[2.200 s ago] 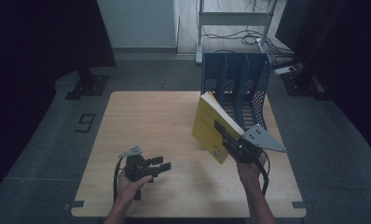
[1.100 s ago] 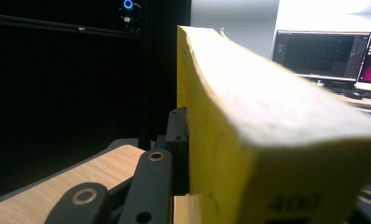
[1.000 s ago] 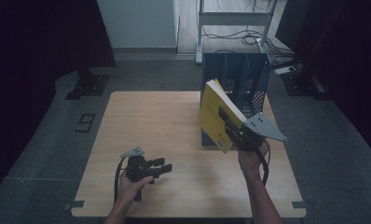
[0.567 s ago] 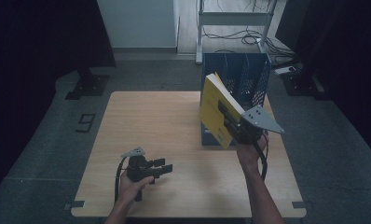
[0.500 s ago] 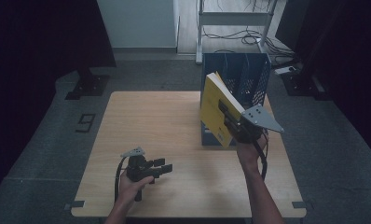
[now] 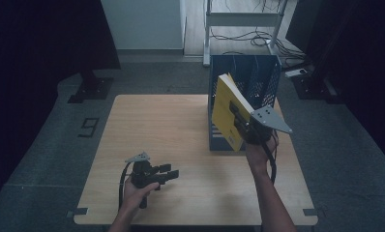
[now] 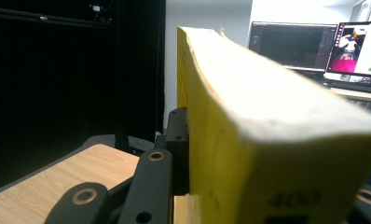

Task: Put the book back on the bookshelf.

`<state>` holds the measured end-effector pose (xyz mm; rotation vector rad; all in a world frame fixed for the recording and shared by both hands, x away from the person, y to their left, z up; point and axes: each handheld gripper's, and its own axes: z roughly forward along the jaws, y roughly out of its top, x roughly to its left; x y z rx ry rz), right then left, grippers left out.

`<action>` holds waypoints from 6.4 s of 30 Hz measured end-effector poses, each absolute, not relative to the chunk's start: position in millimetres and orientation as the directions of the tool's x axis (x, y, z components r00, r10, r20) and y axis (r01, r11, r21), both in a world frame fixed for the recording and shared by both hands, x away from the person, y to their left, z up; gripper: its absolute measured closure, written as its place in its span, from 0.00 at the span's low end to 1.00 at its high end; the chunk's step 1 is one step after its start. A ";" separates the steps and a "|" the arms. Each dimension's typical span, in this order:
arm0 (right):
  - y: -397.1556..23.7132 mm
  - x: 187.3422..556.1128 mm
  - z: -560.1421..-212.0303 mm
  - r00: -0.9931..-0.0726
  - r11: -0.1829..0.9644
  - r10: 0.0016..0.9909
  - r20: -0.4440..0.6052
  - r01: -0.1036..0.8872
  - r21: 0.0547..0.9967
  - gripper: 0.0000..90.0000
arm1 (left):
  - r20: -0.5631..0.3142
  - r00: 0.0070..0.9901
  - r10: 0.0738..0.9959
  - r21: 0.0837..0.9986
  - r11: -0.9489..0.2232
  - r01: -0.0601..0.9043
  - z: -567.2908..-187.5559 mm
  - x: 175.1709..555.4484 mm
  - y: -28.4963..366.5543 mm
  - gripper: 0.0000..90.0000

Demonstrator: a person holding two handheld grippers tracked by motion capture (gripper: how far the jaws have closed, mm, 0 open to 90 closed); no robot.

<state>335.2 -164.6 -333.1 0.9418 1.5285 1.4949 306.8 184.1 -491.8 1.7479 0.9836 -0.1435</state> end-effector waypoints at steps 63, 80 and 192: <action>-156.1 417.3 -353.1 -0.305 -0.005 0.952 0.032 0.088 0.996 0.83 | -0.524 0.662 0.536 0.737 -0.105 0.668 -493.2 308.9 187.1 0.42; -147.7 434.1 -356.6 -0.283 0.025 0.959 0.009 0.116 0.993 0.83 | -0.526 0.660 0.536 0.737 -0.099 0.669 -492.4 307.9 187.0 0.42; -143.9 493.0 -415.0 -0.284 0.067 0.958 0.049 0.385 0.921 0.82 | -0.516 0.664 0.541 0.746 -0.097 0.659 -493.7 307.4 184.5 0.43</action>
